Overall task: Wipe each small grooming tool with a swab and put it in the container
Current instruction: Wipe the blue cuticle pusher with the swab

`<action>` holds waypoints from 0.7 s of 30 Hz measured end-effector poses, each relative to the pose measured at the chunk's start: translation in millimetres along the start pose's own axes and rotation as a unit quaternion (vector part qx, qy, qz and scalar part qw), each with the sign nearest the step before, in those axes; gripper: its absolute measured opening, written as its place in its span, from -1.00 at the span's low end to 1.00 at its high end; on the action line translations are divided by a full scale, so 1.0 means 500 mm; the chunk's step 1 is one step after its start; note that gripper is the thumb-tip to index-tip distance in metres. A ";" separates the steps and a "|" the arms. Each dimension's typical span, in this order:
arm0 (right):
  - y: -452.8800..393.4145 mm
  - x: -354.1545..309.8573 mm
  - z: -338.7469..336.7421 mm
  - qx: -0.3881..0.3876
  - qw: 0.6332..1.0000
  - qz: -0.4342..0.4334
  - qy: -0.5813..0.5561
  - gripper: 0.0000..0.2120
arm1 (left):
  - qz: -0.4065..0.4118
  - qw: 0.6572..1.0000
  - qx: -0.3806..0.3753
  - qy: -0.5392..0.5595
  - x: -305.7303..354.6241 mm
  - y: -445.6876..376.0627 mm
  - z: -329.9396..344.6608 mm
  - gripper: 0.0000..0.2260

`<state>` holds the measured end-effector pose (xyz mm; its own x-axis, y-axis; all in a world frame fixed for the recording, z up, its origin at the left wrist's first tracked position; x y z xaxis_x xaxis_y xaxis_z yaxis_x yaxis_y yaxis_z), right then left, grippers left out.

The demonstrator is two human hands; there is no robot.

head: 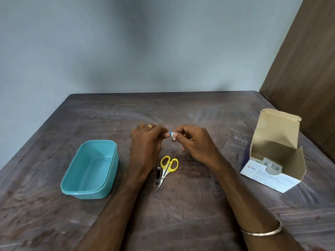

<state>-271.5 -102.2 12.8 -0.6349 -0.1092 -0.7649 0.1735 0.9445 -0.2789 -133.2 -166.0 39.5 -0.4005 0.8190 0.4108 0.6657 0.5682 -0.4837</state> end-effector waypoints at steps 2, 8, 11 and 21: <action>-0.002 -0.001 0.004 -0.008 1.000 -0.005 0.021 -0.82 | 0.005 1.000 0.001 -0.001 0.005 0.000 0.001 -0.87; -0.001 0.005 0.002 -0.009 1.000 -0.001 0.019 -0.94 | 0.003 1.000 -0.007 -0.001 -0.003 -0.001 0.007 -0.88; 0.002 0.000 -0.003 0.005 1.000 -0.010 0.022 -0.91 | 0.007 1.000 -0.014 0.000 -0.001 -0.001 0.011 -0.85; 0.000 -0.006 0.000 0.022 0.998 -0.012 0.062 -0.85 | 0.019 1.000 0.007 0.006 0.010 0.001 0.001 -0.89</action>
<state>-269.5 -102.0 14.8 -0.7264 -0.0901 -0.6813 0.1881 0.9275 -0.3231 -135.2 -161.5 40.9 -0.3673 0.8391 0.4013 0.6711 0.5378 -0.5103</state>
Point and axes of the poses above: each hand's wrist, its own y-axis away from the middle knuckle, its own z-axis out of the palm, x = y × z, the point moved 10 cm from there along -y, towards the middle knuckle, and after that the axes turned 13 degrees about -x, right-handed, at the moved point
